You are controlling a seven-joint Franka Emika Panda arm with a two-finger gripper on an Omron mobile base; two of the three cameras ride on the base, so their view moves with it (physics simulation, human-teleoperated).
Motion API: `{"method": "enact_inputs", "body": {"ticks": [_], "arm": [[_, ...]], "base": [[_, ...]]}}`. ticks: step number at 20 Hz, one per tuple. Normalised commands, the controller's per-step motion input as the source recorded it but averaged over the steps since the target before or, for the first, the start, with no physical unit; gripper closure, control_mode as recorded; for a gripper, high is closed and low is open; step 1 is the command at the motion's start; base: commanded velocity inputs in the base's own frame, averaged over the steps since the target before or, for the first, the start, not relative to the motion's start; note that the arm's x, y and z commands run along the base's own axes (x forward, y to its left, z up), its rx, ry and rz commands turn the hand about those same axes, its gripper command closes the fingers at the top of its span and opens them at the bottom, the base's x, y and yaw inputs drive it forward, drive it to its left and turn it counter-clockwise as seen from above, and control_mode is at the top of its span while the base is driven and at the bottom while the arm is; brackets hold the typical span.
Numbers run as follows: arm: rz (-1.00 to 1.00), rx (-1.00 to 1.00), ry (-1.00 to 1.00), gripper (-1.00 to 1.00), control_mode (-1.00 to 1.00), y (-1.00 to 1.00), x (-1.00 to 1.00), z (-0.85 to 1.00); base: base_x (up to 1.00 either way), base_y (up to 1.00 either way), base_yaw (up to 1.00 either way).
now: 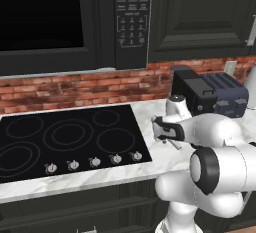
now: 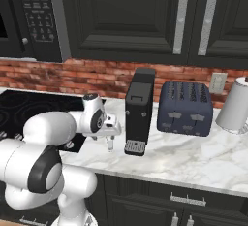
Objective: Pick up the tongs from the counter and place them near the plate next to the oven.
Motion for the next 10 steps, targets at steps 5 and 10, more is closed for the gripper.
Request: {"method": "enact_inputs", "body": {"ticks": [5, 10], "arm": [[0.0, 0.0, -0.05, -1.0, -1.0, -0.1, 0.04, -0.02], [0.0, 0.0, -0.01, -1.0, -1.0, 0.0, 0.09, -0.04]], "base": [[0.0, 0.0, 0.0], [0.0, 0.0, 0.0]]}}
